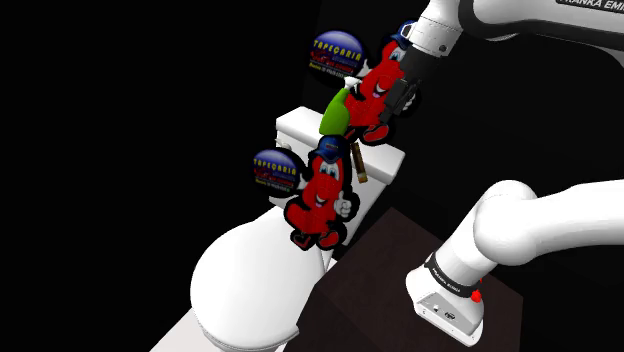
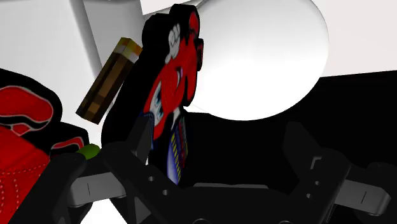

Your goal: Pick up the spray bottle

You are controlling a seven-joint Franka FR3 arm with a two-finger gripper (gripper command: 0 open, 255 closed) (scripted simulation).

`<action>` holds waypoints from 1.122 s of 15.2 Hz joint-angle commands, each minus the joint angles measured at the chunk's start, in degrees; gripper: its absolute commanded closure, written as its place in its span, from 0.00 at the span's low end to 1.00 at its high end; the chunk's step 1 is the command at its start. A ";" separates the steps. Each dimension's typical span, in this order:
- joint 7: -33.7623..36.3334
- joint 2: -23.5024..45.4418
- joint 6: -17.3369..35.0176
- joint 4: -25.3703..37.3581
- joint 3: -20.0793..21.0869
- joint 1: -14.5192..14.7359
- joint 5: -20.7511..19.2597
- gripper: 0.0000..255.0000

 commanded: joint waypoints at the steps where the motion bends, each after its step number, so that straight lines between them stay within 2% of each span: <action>1: 0.00 0.00 0.00 0.00 0.00 0.00 0.00 0.00; 9: -21.38 15.66 -2.09 11.87 -7.76 0.72 -10.01 0.00; 17: -41.33 33.60 -2.82 27.66 -12.07 1.38 -16.91 0.00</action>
